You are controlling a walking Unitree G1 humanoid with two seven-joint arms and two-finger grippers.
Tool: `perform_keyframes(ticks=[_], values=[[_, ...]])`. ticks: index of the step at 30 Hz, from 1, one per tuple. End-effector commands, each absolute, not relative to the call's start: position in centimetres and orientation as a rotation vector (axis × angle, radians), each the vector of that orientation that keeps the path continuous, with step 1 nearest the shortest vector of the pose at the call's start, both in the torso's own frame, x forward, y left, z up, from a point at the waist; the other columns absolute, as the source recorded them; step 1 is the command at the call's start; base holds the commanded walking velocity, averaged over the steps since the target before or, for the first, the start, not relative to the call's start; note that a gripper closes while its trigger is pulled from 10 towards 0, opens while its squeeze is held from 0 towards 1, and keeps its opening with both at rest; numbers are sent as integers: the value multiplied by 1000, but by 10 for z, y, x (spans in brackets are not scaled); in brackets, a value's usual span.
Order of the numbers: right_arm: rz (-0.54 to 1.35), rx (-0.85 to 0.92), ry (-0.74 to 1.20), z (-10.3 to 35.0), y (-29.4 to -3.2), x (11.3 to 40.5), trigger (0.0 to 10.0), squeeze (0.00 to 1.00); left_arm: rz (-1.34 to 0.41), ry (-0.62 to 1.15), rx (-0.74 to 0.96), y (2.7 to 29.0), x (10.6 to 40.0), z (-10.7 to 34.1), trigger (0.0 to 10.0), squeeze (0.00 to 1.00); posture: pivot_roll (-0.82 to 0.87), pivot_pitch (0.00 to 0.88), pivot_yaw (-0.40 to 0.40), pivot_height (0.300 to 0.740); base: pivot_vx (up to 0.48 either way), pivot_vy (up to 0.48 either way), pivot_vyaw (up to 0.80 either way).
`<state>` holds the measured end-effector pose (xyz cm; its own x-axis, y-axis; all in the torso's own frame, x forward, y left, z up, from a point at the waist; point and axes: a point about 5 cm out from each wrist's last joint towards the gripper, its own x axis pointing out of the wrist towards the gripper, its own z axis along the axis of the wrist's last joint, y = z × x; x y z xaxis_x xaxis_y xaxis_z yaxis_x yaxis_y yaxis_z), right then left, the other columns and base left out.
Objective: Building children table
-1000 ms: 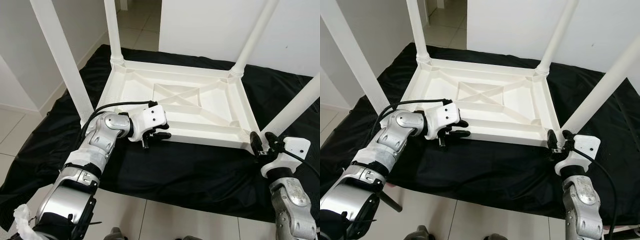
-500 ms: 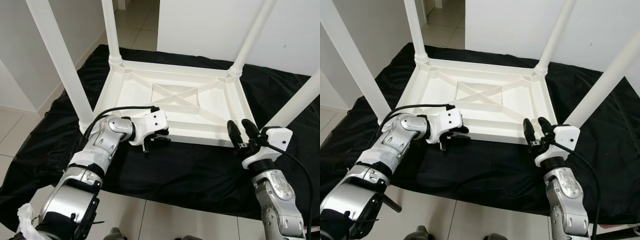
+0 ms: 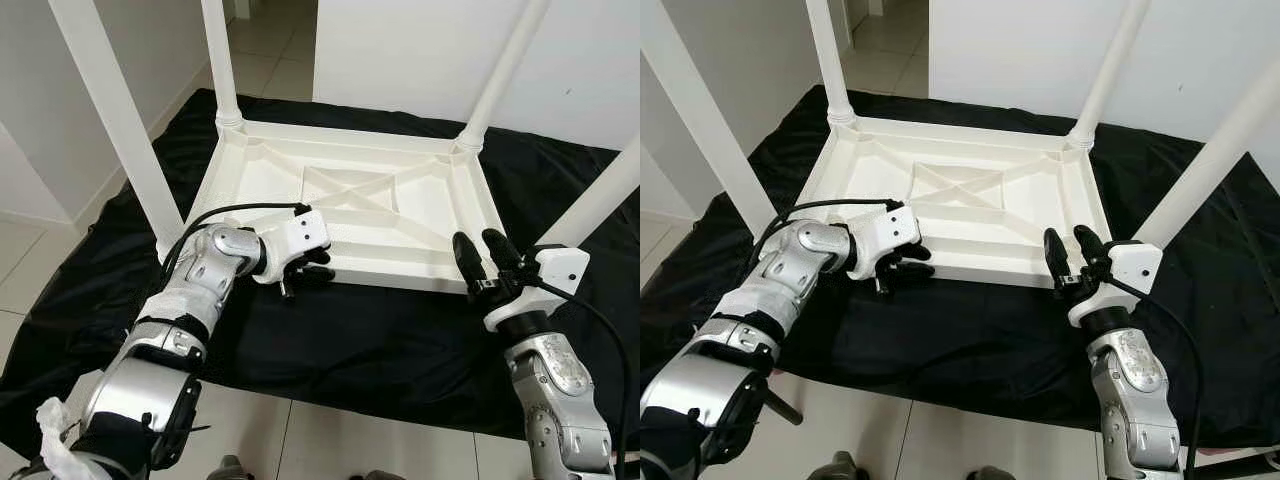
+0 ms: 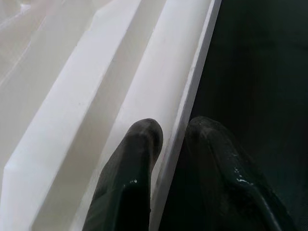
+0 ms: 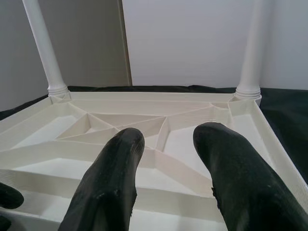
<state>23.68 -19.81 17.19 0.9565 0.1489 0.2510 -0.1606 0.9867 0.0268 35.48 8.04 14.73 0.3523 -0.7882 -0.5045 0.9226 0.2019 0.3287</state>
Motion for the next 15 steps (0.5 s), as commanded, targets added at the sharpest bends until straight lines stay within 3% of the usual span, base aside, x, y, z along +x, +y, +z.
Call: perform_keyframes(ticks=[1,12,14,15], values=[[173,52,-237,171,-196,236,10000,0,-769,141,710,92,373,147,10000,0,-17,24,-21,740,0,0,0],[173,45,-233,172,-198,236,10000,0,-787,154,728,92,373,145,10000,0,-18,24,-17,740,0,0,0],[170,44,-232,172,-197,236,10000,0,-790,131,703,89,373,148,1961,0,-13,25,-19,740,0,0,0],[170,44,-231,172,-197,236,10000,0,-792,122,692,86,372,149,1961,0,-13,25,-19,740,0,0,0]])
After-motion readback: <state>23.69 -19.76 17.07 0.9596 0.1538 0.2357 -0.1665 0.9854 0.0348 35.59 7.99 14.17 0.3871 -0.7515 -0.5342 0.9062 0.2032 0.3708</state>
